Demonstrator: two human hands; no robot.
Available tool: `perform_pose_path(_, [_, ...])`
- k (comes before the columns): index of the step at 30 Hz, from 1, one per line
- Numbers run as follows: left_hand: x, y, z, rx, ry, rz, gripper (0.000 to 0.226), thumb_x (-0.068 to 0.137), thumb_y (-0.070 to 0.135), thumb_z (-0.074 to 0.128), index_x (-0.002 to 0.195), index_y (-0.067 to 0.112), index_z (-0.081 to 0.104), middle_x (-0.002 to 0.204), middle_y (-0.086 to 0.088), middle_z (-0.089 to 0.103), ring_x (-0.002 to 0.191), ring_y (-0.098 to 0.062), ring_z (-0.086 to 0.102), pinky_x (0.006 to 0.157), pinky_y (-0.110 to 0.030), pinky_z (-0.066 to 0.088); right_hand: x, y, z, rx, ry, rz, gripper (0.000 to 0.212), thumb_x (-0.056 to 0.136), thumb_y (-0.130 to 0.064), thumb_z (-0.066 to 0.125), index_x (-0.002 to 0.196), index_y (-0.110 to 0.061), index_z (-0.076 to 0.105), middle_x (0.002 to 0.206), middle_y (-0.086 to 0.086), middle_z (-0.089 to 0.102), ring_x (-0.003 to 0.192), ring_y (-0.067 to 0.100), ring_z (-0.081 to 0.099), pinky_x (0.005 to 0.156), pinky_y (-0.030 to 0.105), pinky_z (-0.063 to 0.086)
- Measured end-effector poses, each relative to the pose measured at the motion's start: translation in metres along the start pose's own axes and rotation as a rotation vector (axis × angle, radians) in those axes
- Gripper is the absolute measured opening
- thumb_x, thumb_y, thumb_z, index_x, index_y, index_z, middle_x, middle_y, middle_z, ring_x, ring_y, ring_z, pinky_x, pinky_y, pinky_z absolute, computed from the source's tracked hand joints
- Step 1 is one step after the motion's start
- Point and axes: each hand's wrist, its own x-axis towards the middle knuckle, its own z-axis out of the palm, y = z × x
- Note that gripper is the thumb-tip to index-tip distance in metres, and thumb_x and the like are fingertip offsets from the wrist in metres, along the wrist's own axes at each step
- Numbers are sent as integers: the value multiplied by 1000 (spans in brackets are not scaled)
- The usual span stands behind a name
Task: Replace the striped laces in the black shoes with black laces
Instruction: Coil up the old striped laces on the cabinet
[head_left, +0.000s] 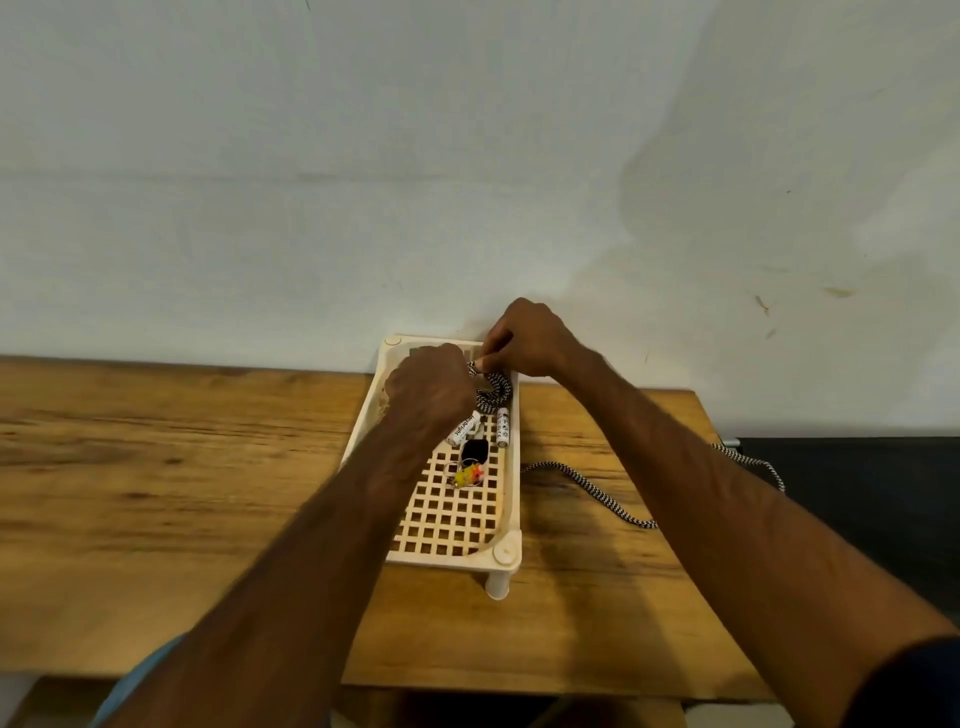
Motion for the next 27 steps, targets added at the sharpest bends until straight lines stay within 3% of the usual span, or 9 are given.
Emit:
perform_pose_path(6, [-5, -5, -7, -18, -34, 39, 26, 84, 0, 73, 107, 5, 64, 98, -12, 63, 96, -27, 65, 76, -36, 53, -5, -9, 20, -367, 115, -65, 19, 83, -27, 83, 101, -21, 80, 101, 4, 75, 93, 23, 70, 82, 38, 58])
perform_pose_path(10, [-6, -2, -6, -31, 2, 59, 28, 86, 7, 74, 111, 5, 64, 104, -12, 66, 101, -28, 66, 75, -35, 50, -9, -10, 36, -540, 250, -163, 18, 88, -10, 75, 105, -12, 75, 104, 10, 71, 99, 28, 67, 80, 40, 57])
perform_pose_path(13, [-7, 3, -6, -41, 94, 57, 23, 90, 12, 71, 111, 8, 63, 96, -10, 61, 91, -26, 61, 70, -34, 42, -10, -7, 27, -383, 277, -108, 15, 84, -19, 83, 96, -14, 77, 102, 7, 71, 93, 24, 68, 80, 40, 59])
perform_pose_path(16, [-9, 7, -7, -37, 169, 66, 21, 91, 16, 69, 111, 10, 64, 110, -12, 67, 103, -32, 66, 69, -34, 39, -16, 1, 12, -136, 226, -39, 11, 83, -23, 84, 91, -17, 82, 95, 2, 78, 86, 18, 71, 80, 40, 61])
perform_pose_path(23, [-21, 25, -10, -101, 235, 200, 21, 85, 18, 75, 106, 15, 70, 106, -9, 69, 99, -33, 68, 74, -37, 47, -82, 37, -29, 105, 368, -11, 7, 87, -21, 81, 91, -16, 83, 87, -3, 78, 78, 7, 70, 79, 32, 60])
perform_pose_path(27, [-41, 47, -7, -193, 176, 320, 20, 79, 5, 75, 96, 16, 74, 96, -5, 72, 88, -26, 69, 75, -36, 56, -125, 55, -22, -16, 49, 138, 10, 87, -24, 81, 94, -16, 81, 92, 0, 77, 83, 13, 71, 84, 40, 62])
